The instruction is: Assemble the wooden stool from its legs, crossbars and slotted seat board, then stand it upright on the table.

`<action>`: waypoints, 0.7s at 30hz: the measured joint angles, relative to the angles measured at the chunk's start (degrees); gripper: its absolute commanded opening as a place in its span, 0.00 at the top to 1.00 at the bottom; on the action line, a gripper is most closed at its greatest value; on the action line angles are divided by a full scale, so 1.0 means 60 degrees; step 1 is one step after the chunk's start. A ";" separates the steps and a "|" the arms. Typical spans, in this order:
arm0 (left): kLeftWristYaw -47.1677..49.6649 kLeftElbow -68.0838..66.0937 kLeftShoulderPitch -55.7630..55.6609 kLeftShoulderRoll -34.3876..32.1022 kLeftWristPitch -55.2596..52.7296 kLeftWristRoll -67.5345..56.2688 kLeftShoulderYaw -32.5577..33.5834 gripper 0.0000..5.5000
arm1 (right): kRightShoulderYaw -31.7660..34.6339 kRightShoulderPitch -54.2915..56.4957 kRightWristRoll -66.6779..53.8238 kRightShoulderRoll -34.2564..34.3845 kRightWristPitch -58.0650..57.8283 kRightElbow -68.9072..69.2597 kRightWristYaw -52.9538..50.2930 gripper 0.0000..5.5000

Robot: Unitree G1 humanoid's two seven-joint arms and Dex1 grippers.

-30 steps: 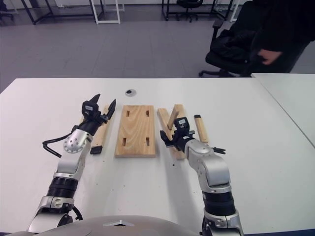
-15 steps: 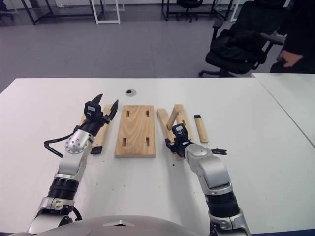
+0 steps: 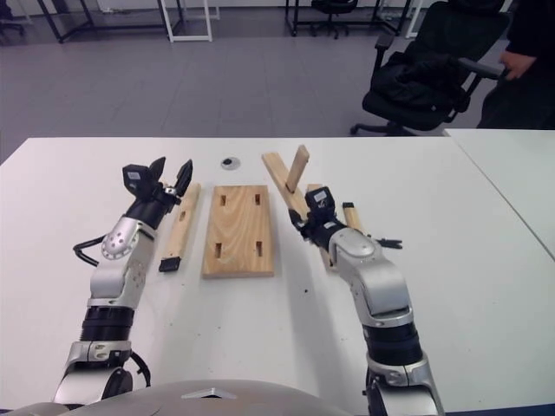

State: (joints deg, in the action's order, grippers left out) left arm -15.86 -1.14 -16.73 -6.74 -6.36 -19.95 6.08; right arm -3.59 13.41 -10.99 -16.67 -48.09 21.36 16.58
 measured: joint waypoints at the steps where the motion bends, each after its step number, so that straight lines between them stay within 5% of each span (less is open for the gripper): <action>1: -0.0063 0.0098 -0.0075 0.0046 -0.0419 -0.0533 0.0198 0.38 | -0.0049 0.0032 0.0032 -0.0165 0.0398 -0.0033 0.0232 0.62; 12: -0.0010 0.0699 -0.0876 0.0576 -0.4753 -0.6679 0.2108 0.38 | -0.0750 0.0179 0.0484 -0.0907 0.4386 -0.0794 0.1995 0.62; 21: 0.0108 0.1151 -0.0849 0.0873 -0.5717 -0.7643 0.1841 0.38 | -0.1516 0.0177 0.0404 -0.0692 0.5245 -0.0426 0.2755 0.62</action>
State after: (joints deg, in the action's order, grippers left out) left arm -15.21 5.76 -21.83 -1.50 -40.66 -65.80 17.12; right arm -12.69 14.48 -8.57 -20.82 -16.62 18.80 33.11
